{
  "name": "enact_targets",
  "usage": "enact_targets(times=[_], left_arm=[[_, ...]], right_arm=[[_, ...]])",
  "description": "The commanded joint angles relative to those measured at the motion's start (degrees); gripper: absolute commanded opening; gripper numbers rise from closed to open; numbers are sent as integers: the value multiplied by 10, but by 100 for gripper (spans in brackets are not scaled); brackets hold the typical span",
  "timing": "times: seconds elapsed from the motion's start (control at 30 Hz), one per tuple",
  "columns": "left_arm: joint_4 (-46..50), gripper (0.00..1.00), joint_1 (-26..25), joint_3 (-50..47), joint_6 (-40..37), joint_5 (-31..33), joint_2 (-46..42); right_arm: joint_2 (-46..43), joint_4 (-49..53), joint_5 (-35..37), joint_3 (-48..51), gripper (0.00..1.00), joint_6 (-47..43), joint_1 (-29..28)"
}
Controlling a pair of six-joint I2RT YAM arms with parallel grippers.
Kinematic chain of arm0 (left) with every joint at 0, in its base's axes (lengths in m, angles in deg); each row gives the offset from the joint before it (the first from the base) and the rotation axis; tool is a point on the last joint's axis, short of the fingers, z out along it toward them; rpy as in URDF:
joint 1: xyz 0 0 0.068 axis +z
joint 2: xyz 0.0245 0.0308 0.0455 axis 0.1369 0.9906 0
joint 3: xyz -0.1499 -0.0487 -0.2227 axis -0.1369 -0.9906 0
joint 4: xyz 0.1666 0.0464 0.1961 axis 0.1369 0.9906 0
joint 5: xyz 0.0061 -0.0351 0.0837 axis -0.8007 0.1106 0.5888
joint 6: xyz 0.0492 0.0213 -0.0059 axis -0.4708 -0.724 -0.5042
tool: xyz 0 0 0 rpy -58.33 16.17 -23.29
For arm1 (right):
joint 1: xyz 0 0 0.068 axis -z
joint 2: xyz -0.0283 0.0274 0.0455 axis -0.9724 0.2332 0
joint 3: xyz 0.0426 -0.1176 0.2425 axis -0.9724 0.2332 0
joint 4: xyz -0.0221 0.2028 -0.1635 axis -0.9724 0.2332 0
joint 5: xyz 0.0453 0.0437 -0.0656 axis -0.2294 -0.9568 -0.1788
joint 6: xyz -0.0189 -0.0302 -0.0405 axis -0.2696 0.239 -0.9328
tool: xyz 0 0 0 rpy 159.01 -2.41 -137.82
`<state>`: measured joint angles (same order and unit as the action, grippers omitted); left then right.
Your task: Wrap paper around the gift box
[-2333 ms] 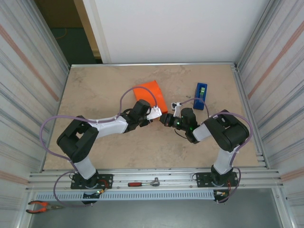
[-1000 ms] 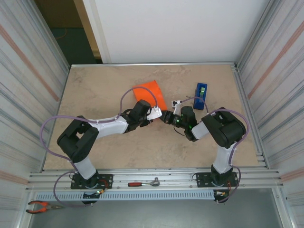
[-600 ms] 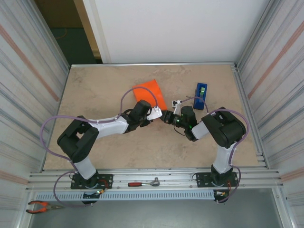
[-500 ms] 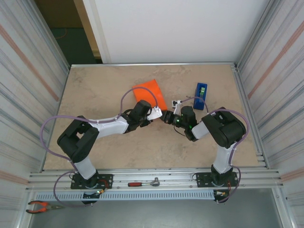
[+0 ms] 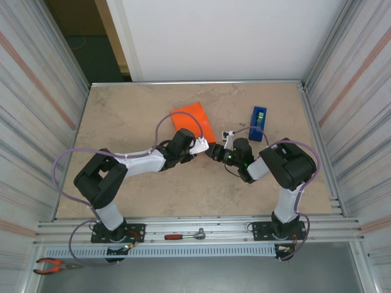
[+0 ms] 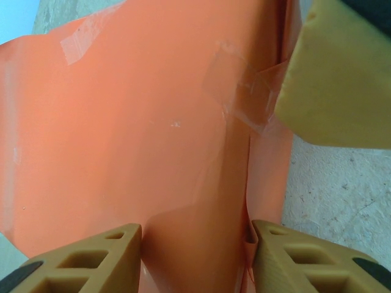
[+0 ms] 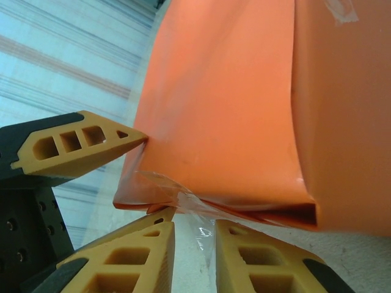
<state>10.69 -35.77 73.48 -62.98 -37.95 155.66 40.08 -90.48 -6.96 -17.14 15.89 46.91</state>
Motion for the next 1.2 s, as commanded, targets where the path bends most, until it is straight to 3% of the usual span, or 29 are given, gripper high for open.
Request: enact_targets(times=[0.0, 1.17], left_arm=[[54, 47, -6, -5, 4, -19, 29], [55, 46, -7, -3, 4, -18, 31]], right_arm=[[-15, -13, 4, 6, 23, 11, 1], [12, -57, 5, 0, 43, 59, -1]])
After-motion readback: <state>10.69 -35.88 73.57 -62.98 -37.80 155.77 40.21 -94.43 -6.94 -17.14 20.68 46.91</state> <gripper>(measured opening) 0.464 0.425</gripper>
